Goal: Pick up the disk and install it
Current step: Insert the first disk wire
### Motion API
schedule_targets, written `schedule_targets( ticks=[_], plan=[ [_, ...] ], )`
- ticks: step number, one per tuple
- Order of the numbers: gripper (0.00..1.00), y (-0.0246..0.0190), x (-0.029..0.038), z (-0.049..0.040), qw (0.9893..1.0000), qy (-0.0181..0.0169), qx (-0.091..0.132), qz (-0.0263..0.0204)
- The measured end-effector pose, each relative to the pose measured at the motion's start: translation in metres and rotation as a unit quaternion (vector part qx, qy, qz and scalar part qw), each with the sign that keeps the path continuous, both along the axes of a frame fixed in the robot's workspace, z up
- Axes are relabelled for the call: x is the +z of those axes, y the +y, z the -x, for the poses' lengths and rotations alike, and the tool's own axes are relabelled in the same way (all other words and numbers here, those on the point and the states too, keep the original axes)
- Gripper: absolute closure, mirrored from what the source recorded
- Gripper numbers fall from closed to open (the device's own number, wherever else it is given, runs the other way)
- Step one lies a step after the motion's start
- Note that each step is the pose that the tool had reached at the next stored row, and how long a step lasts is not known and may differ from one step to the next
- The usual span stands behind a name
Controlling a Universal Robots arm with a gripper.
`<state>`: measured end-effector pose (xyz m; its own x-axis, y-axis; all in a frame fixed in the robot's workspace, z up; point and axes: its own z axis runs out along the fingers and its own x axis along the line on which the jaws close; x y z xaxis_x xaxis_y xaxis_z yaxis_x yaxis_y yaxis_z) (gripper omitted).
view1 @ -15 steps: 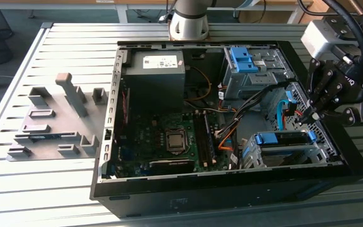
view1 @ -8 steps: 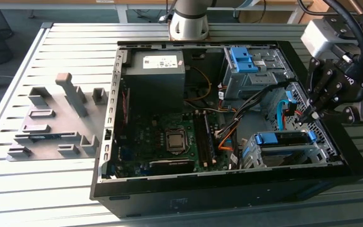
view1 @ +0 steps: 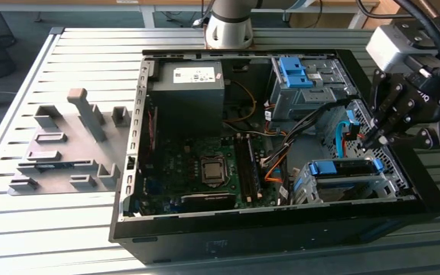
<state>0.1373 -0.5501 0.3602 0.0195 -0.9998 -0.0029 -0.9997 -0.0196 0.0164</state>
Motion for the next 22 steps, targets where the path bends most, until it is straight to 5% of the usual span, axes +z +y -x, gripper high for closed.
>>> schedule_targets(
  ticks=[3,22],
  plan=[
    [0.83,0.0002,-0.0006,0.0000,0.9998,0.0000,0.021,-0.0002],
    [0.60,0.0022,-0.0015,0.0000,0.9996,0.0000,0.027,0.0017]
  ],
)
